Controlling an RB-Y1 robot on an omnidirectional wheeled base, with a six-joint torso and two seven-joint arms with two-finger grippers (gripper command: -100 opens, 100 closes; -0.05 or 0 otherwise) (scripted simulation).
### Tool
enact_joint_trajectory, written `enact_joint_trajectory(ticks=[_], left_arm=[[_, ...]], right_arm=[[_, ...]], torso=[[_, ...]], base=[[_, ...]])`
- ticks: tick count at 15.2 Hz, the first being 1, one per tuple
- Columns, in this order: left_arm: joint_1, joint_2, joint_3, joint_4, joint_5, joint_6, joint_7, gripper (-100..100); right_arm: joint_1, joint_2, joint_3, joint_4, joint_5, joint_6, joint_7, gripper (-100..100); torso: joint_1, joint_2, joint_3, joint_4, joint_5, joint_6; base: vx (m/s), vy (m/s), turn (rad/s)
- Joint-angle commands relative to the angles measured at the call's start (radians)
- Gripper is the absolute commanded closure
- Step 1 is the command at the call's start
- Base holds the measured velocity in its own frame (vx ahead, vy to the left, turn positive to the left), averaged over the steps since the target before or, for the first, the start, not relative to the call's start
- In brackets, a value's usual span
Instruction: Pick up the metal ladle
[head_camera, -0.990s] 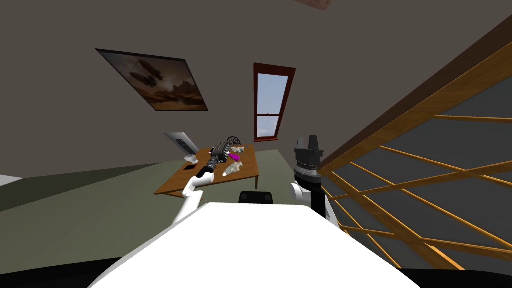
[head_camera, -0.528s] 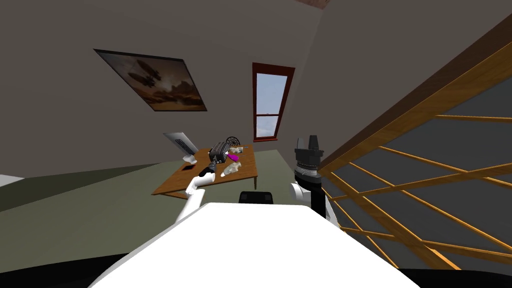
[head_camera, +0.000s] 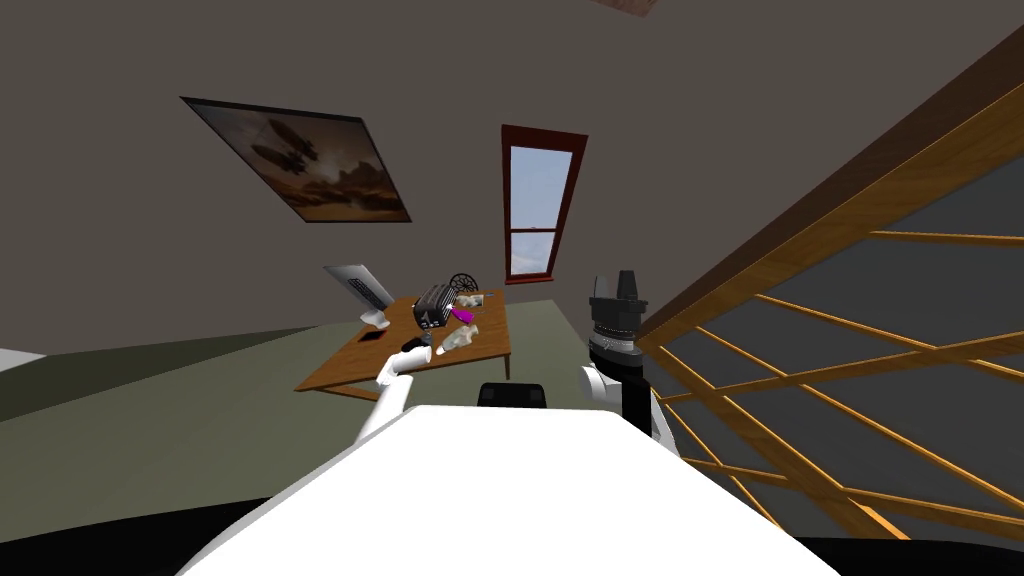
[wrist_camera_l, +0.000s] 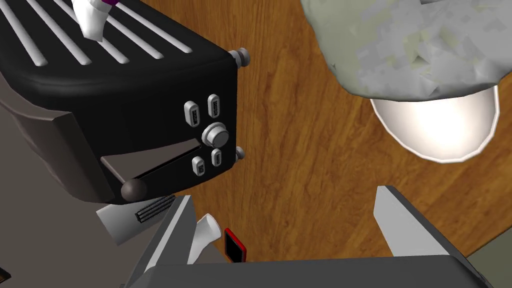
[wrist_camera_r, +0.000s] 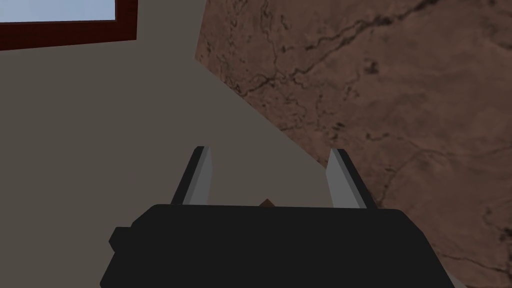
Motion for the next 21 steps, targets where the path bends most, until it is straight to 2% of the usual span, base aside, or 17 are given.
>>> enact_joint_trajectory(ticks=[1, 2, 3, 5, 6, 11, 12, 13, 16, 17, 18, 19, 21], left_arm=[[-0.001, 0.001, 0.006, 0.015, 0.007, 0.033, 0.000, -100], [-0.011, -0.001, 0.014, 0.043, 0.006, 0.059, 0.001, -100], [-0.011, -0.001, 0.014, 0.043, 0.006, 0.059, 0.001, -100], [-0.028, -0.006, 0.027, 0.093, 0.005, 0.104, 0.003, -100], [-0.028, -0.006, 0.027, 0.093, 0.005, 0.104, 0.003, -100], [-0.046, -0.019, 0.045, 0.171, 0.004, 0.169, 0.006, -100], [-0.047, -0.013, 0.042, 0.169, 0.007, 0.148, 0.004, -100], [-0.048, -0.016, 0.038, 0.205, 0.005, 0.117, 0.007, -100], [-0.048, -0.020, 0.034, 0.237, 0.003, 0.082, 0.010, -100], [-0.048, -0.021, 0.032, 0.245, 0.002, 0.073, 0.011, -100], [-0.049, -0.020, 0.034, 0.235, 0.002, 0.087, 0.010, -100], [-0.048, -0.021, 0.034, 0.236, 0.002, 0.083, 0.010, 100], [-0.048, -0.020, 0.035, 0.236, 0.002, 0.082, 0.011, 100]], right_arm=[[0.000, 0.000, 0.000, 0.000, 0.000, 0.000, 0.000, 0], [0.000, 0.000, 0.000, 0.000, 0.000, 0.000, 0.000, 0], [0.000, 0.000, 0.000, 0.000, 0.000, 0.000, 0.000, 0], [0.000, 0.000, 0.000, 0.000, 0.000, 0.000, 0.000, 0], [0.000, 0.000, 0.000, 0.000, 0.000, 0.000, 0.000, 0], [0.000, 0.000, 0.000, 0.000, 0.000, 0.000, 0.000, 0], [0.000, 0.000, 0.000, 0.000, 0.000, 0.000, 0.000, 0], [0.000, 0.000, 0.000, 0.000, 0.000, 0.000, 0.000, 0], [0.000, 0.000, 0.000, 0.000, 0.000, 0.000, 0.000, 0], [0.000, 0.000, 0.000, 0.000, 0.000, 0.000, 0.000, 0], [0.000, 0.000, 0.000, 0.000, 0.000, 0.000, 0.000, 0], [0.000, 0.000, 0.000, 0.000, 0.000, 0.000, 0.000, 0], [0.000, 0.000, 0.000, 0.000, 0.000, 0.000, 0.000, 0]], torso=[[0.000, 0.000, 0.000, 0.000, 0.000, 0.000], [0.000, 0.000, 0.000, 0.000, 0.000, 0.000], [0.001, 0.000, 0.000, 0.000, 0.000, 0.000], [0.001, 0.000, 0.000, 0.000, 0.000, 0.000], [0.001, 0.000, 0.000, 0.000, 0.000, 0.000], [0.001, -0.001, 0.000, 0.000, 0.000, 0.000], [0.002, -0.001, -0.001, 0.000, 0.000, 0.000], [0.003, 0.000, 0.000, 0.000, 0.000, 0.000], [0.007, -0.002, -0.001, 0.000, 0.001, 0.000], [0.008, -0.002, -0.001, 0.000, 0.002, 0.000], [0.009, -0.002, -0.001, 0.000, 0.002, 0.000], [0.008, -0.001, -0.001, 0.000, 0.002, 0.000], [0.006, 0.000, 0.000, 0.000, 0.002, 0.000]], base=[[0.014, -0.054, 0.001], [0.017, -0.050, 0.002], [0.017, -0.045, 0.004], [0.024, -0.048, 0.000], [0.027, -0.050, 0.001], [0.032, -0.043, -0.002], [0.021, -0.019, 0.001], [0.034, 0.006, 0.018], [0.056, 0.045, 0.021], [0.050, 0.052, 0.014], [0.025, 0.032, 0.002], [0.010, 0.012, -0.002], [0.000, 0.004, 0.013]])
